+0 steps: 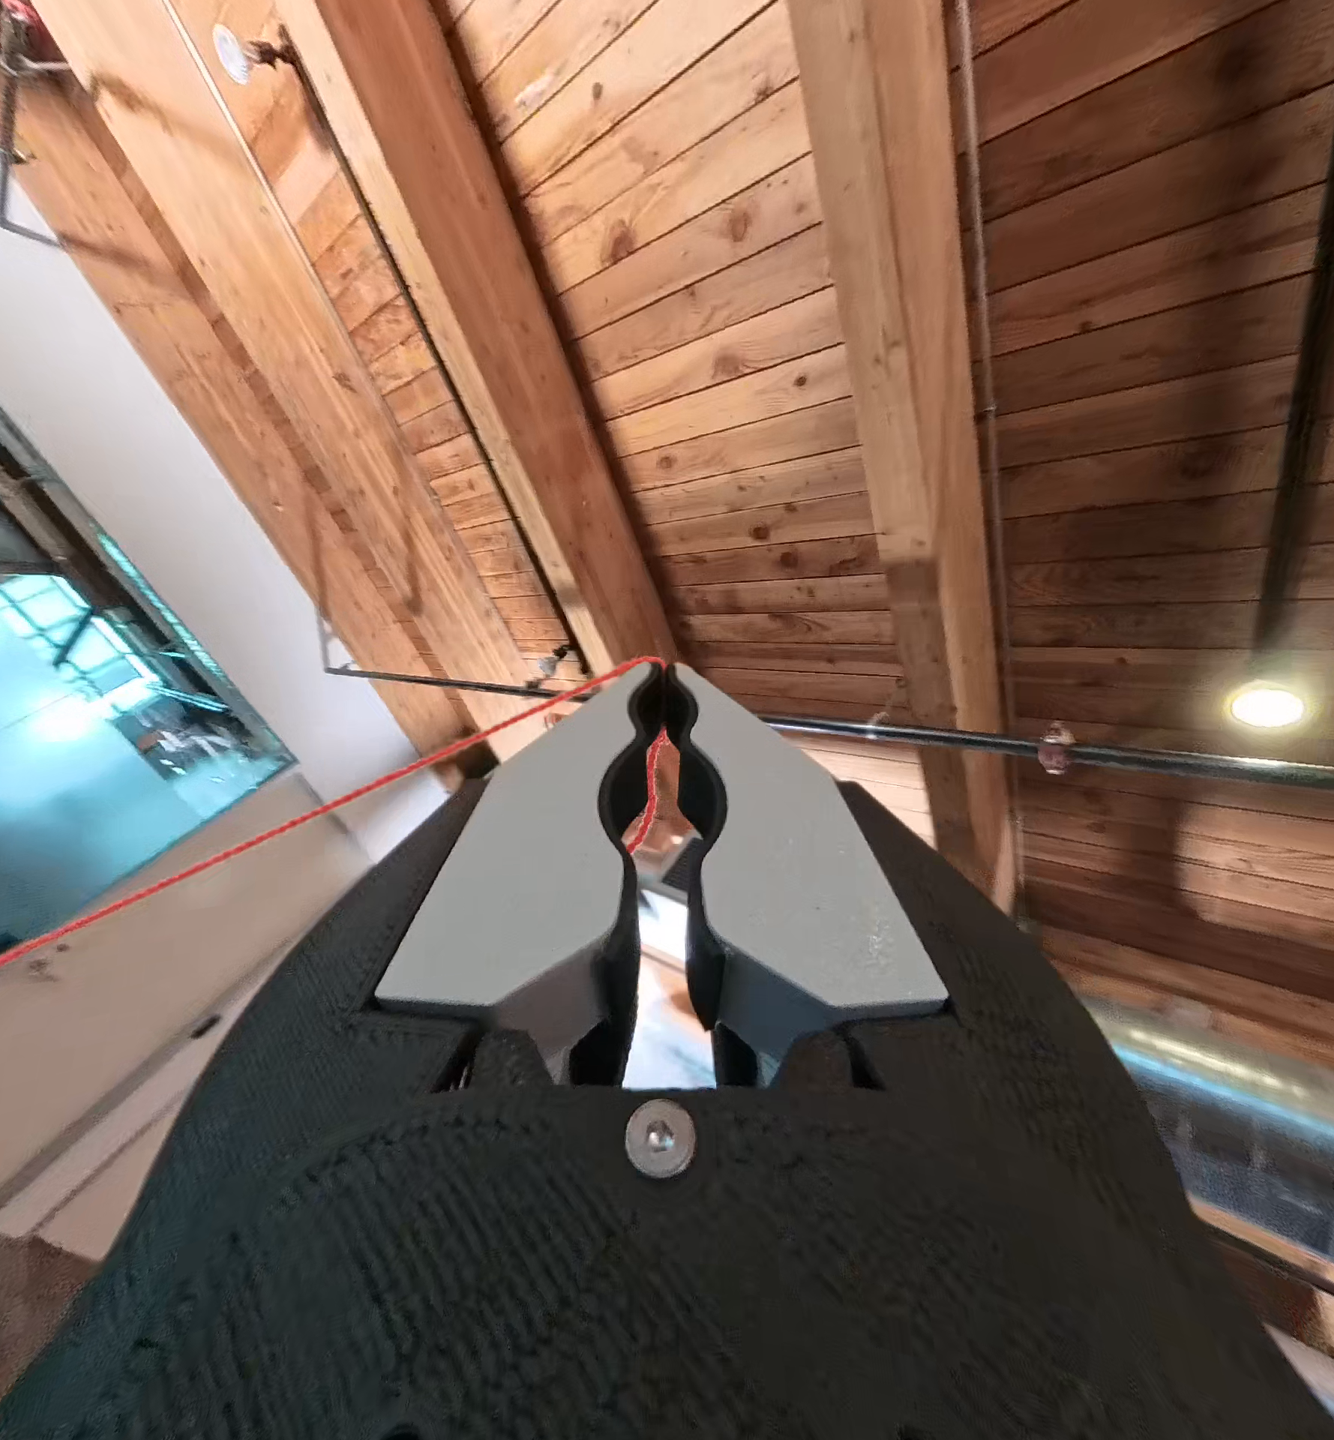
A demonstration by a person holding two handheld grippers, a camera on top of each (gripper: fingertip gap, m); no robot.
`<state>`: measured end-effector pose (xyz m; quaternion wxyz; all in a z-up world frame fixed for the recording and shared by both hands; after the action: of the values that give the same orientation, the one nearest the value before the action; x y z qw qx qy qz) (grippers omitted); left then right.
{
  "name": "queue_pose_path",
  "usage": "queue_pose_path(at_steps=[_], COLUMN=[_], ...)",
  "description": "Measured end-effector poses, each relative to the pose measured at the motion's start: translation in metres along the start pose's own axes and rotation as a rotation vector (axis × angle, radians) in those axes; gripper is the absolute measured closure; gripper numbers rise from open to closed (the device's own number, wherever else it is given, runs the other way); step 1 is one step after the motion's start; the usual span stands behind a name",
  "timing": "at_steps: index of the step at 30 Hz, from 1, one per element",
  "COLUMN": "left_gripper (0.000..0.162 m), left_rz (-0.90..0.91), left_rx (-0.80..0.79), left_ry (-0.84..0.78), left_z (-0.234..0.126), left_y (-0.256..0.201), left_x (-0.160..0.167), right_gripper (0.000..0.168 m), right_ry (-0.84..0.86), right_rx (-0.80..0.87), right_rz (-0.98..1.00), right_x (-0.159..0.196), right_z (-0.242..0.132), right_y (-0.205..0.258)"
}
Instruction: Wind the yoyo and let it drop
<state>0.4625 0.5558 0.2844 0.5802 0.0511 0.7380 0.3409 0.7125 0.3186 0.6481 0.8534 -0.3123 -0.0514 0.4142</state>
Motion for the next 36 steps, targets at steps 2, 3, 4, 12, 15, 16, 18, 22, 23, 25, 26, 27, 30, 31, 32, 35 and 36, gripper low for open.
queue_pose_path(at_steps=[2,3,4,12,15,16,18,22,23,25,26,27,30,31,32,35,36], left_gripper=[0.162,0.162,0.162,0.162,0.162,0.162,0.162,0.162,0.162,0.162,0.162,0.162,0.123,0.106,0.076,0.056,0.054], left_rz=[-0.043,-0.071,-0.098,-0.444,-0.551,-0.58,-0.663,-0.775,-0.812,-0.886,-0.931,-0.978,-1.209,-1.305,-1.376,-1.479,-1.489], left_rx=[-0.071,-0.107,-0.144,-0.333,-0.364,-0.381,-0.449,-0.653,-0.675,-0.731,-0.74,-0.741,-0.657,-0.593,-0.608,-0.618,-0.639], left_ry=[0.096,0.122,0.138,0.179,0.21,0.222,0.262,0.317,0.344,0.436,0.462,0.478,0.601,0.541,0.493,0.476,0.533], left_z=[-0.035,-0.052,-0.069,-0.164,-0.184,-0.19,-0.201,-0.223,-0.228,-0.237,-0.24,-0.244,-0.251,-0.251,-0.254,-0.272,-0.281], left_y=[0.004,0.006,0.009,0.028,0.014,0.008,-0.006,-0.051,-0.064,-0.09,-0.104,-0.116,-0.15,-0.16,-0.167,-0.192,-0.2], left_x=[0.011,0.017,0.024,0.119,0.173,0.193,0.229,0.281,0.292,0.316,0.327,0.335,0.373,0.381,0.388,0.4,0.401], right_gripper=[0.168,0.168,0.168,0.168,0.168,0.168,0.168,0.168,0.168,0.168,0.168,0.168,0.168,0.168,0.168,0.147,0.139], right_ry=[-0.001,-0.001,0.0,0.005,0.036,0.088,0.121,0.182,0.218,0.303,0.359,0.418,0.581,0.651,0.751,0.832,0.833], right_rx=[-0.048,-0.067,-0.086,-0.324,-0.468,-0.491,-0.519,-0.808,-0.901,-1.074,-1.164,-1.236,-1.546,-1.781,-1.965,-1.987,-1.997], right_rz=[0.055,0.083,0.115,0.412,0.546,0.59,0.636,0.913,0.972,1.07,1.09,1.11,1.012,1.056,1.085,0.963,0.943], right_x=[0.0,0.0,0.001,-0.003,0.002,0.008,0.02,0.049,0.056,0.064,0.066,0.066,0.066,0.062,0.06,0.066,0.065], right_z=[0.013,0.019,0.024,0.052,0.045,0.04,0.02,-0.055,-0.078,-0.126,-0.152,-0.175,-0.238,-0.259,-0.276,-0.299,-0.3], right_y=[0.021,0.03,0.04,0.123,0.184,0.211,0.272,0.431,0.477,0.572,0.617,0.661,0.775,0.805,0.832,0.881,0.888])
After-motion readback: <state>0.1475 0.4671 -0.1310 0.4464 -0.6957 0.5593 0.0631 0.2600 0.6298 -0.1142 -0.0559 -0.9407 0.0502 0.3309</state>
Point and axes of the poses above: each gripper's, where its closed fingertips meet, z out along the fingers, x out of its underside, y = z × x across the jaws, the point moved 10 cm from there along -z, back along the fingers, and after that the axes turned 2 degrees about -z, right-handed, at the moved point
